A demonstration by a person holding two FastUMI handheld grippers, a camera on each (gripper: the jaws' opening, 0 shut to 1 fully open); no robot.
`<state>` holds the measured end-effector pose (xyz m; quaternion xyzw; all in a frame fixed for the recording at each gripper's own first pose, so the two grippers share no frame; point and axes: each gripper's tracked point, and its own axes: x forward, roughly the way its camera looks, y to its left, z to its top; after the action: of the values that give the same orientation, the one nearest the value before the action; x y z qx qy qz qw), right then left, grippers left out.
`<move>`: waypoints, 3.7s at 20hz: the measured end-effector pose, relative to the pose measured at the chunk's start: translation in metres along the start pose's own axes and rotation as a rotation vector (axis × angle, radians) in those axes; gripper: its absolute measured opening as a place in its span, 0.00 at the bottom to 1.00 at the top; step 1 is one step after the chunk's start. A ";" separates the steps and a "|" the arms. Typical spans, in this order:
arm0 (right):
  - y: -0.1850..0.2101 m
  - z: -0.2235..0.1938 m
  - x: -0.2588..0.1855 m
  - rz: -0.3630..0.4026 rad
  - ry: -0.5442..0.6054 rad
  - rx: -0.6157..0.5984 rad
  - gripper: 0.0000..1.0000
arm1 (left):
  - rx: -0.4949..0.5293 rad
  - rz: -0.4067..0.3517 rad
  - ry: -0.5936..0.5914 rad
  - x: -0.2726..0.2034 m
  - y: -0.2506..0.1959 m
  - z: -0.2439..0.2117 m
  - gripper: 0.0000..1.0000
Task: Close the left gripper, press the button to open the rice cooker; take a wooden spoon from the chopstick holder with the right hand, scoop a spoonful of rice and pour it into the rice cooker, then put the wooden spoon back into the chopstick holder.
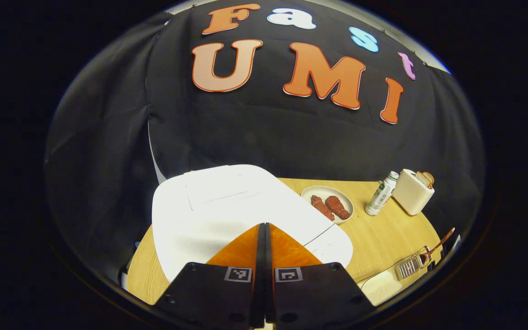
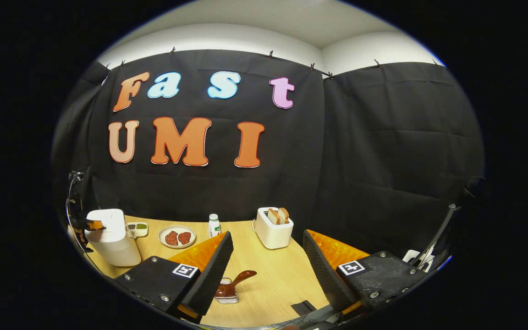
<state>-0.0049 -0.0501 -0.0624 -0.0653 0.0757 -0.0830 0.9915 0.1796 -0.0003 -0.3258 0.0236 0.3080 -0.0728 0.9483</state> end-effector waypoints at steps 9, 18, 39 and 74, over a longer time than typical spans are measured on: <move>0.005 -0.012 -0.001 0.012 0.036 0.020 0.95 | 0.057 0.006 0.009 -0.001 0.002 -0.001 0.05; 0.006 0.003 -0.007 0.028 -0.019 0.034 0.95 | 0.088 0.063 -0.217 -0.056 0.003 0.108 0.05; 0.035 -0.034 0.050 0.174 -0.124 0.078 1.00 | 0.026 0.256 -0.528 -0.262 0.027 0.169 0.23; 0.102 -0.214 0.139 0.273 0.379 0.568 0.02 | -0.036 0.372 -0.503 -0.306 0.044 0.129 1.00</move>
<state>0.1115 0.0001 -0.3056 0.2398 0.2400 0.0218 0.9404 0.0170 0.0698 -0.0418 0.0441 0.0555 0.1039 0.9921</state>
